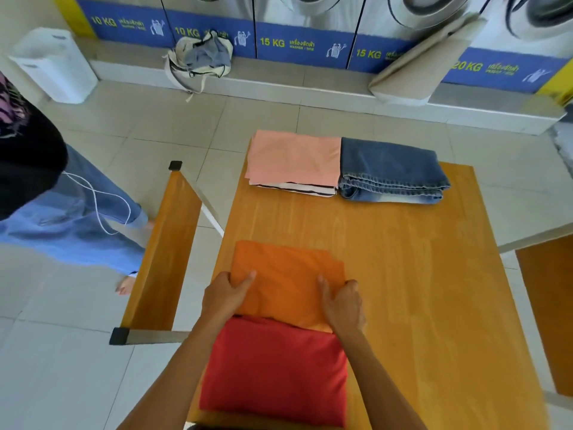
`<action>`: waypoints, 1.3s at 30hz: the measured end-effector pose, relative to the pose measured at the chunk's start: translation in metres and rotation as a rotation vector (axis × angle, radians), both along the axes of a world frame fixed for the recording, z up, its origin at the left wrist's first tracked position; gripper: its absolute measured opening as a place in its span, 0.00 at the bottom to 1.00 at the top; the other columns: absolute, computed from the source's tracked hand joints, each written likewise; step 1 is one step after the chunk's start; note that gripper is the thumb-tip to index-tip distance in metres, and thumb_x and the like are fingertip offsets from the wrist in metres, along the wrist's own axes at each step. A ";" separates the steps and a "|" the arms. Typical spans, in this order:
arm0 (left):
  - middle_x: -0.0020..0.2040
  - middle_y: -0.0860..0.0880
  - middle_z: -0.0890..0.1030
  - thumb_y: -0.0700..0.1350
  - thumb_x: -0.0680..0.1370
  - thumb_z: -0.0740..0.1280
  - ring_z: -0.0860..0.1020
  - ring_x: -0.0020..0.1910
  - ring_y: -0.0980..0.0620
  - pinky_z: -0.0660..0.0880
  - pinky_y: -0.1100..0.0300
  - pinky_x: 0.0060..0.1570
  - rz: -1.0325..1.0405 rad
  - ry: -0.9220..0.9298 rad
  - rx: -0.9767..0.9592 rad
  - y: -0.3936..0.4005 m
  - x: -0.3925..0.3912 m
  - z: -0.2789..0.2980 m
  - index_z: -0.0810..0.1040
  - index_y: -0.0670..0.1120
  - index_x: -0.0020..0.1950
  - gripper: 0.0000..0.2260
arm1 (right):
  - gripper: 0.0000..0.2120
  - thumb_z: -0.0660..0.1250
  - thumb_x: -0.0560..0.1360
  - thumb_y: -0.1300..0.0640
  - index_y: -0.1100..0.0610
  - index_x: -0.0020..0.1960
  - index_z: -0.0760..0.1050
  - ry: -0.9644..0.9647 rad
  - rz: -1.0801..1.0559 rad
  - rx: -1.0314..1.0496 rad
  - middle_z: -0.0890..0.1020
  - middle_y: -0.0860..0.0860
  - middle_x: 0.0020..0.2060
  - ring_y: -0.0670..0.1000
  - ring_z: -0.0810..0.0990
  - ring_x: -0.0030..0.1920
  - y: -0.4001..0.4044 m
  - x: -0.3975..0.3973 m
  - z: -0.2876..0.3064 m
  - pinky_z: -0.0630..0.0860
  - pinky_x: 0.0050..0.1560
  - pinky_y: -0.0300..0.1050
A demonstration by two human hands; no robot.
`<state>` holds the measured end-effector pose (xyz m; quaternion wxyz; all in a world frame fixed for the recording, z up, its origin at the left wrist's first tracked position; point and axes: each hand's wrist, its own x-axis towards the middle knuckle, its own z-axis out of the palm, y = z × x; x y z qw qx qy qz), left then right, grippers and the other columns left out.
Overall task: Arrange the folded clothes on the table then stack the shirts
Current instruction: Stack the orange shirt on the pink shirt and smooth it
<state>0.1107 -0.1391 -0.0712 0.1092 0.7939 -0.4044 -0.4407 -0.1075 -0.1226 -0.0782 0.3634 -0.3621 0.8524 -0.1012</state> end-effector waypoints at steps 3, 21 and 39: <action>0.62 0.45 0.78 0.68 0.72 0.63 0.76 0.61 0.43 0.73 0.54 0.51 -0.019 0.120 0.056 0.001 0.005 0.005 0.73 0.44 0.66 0.33 | 0.35 0.60 0.74 0.31 0.62 0.63 0.69 0.000 0.033 0.036 0.79 0.62 0.60 0.63 0.77 0.62 0.004 -0.004 -0.004 0.75 0.58 0.56; 0.66 0.45 0.75 0.52 0.78 0.66 0.75 0.53 0.48 0.75 0.53 0.52 0.110 0.417 0.072 -0.011 0.023 -0.004 0.68 0.44 0.70 0.24 | 0.22 0.59 0.80 0.40 0.60 0.57 0.68 -0.248 -0.047 -0.199 0.78 0.54 0.49 0.56 0.78 0.49 -0.003 0.006 -0.002 0.76 0.50 0.53; 0.69 0.46 0.73 0.62 0.76 0.61 0.74 0.65 0.43 0.76 0.46 0.58 0.151 0.458 0.122 -0.019 0.032 -0.018 0.64 0.47 0.74 0.31 | 0.22 0.75 0.68 0.40 0.47 0.58 0.78 -0.739 -0.113 -0.108 0.84 0.46 0.53 0.48 0.83 0.53 -0.034 -0.008 -0.002 0.80 0.58 0.50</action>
